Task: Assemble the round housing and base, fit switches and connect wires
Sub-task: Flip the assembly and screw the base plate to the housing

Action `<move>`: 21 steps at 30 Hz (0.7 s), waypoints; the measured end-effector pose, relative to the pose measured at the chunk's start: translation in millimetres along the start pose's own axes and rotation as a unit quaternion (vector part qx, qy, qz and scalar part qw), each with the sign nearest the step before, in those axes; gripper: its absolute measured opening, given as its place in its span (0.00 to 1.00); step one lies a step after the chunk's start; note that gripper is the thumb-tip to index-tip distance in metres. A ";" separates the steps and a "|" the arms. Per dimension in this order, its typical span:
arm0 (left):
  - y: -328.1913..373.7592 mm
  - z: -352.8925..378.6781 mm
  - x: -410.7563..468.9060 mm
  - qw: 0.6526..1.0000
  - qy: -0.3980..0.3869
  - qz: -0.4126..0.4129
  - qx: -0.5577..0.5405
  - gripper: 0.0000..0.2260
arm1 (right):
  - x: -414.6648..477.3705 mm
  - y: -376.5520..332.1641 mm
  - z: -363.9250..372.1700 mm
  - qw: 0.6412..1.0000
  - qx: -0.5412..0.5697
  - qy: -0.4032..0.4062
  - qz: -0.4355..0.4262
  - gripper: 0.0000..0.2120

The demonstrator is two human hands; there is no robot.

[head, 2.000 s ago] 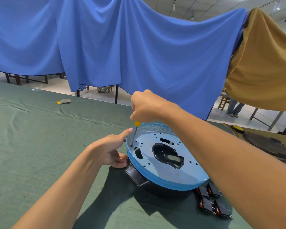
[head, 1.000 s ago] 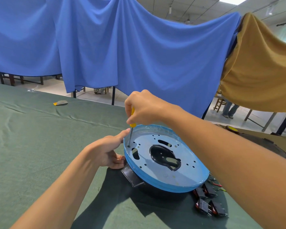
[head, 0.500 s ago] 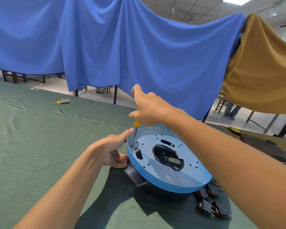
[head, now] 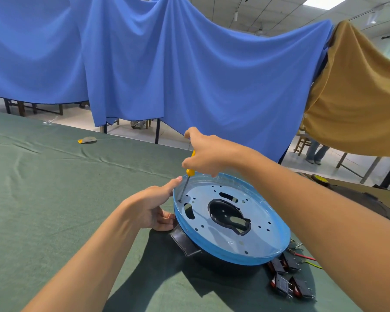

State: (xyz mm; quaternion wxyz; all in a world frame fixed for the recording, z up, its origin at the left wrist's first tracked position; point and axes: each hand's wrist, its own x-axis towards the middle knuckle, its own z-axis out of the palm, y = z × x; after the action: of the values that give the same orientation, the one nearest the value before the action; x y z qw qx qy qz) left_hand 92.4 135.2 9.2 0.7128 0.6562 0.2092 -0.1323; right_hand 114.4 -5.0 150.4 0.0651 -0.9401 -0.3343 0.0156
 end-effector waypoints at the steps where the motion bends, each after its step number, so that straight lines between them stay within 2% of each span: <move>1: 0.1 -0.4 0.1 1.000 0.000 -0.001 -0.001 0.30 | 0.8 0.9 -1.1 1.000 0.009 -0.002 -0.005 0.20; 5: -0.1 -0.1 -0.9 1.000 0.000 0.002 0.001 0.29 | -1.8 1.4 4.9 0.997 -0.042 0.068 0.000 0.18; 8: -0.1 1.2 -1.2 1.000 0.003 0.000 0.008 0.29 | -3.8 0.0 0.8 1.000 -0.012 0.012 0.001 0.22; 10: 0.1 0.8 -1.9 1.000 0.002 -0.003 0.008 0.29 | -3.2 -0.5 -3.6 1.000 0.012 0.000 -0.012 0.20; 13: 0.7 1.2 -2.5 1.000 0.004 -0.003 0.011 0.30 | -3.3 -2.4 3.3 0.995 -0.042 0.087 -0.031 0.12; 14: 0.7 1.7 -2.7 1.000 0.007 -0.001 0.010 0.30 | -3.4 -2.5 6.7 0.992 -0.066 0.106 -0.030 0.13; 15: 0.4 2.3 -2.6 1.000 0.008 0.001 0.009 0.31 | -3.6 -2.7 9.3 0.991 -0.078 0.106 -0.027 0.15; 18: -0.5 2.2 -1.6 1.000 0.009 0.004 0.007 0.31 | -4.0 -3.8 3.0 0.999 -0.035 0.025 -0.019 0.21; 20: 0.0 1.3 -1.2 1.000 0.009 0.001 0.009 0.32 | -2.4 -3.4 -2.5 1.000 -0.009 -0.005 -0.026 0.20; 21: 0.2 1.0 -0.9 1.000 0.010 0.000 0.010 0.32 | -1.7 -3.7 -2.3 0.999 -0.014 0.006 -0.035 0.18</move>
State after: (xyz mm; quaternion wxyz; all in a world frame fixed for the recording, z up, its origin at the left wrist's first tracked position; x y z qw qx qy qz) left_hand 91.8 134.2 9.9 0.7044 0.6645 0.2146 -0.1276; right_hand 110.9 -3.5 153.1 0.0542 -0.9288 -0.3665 0.0025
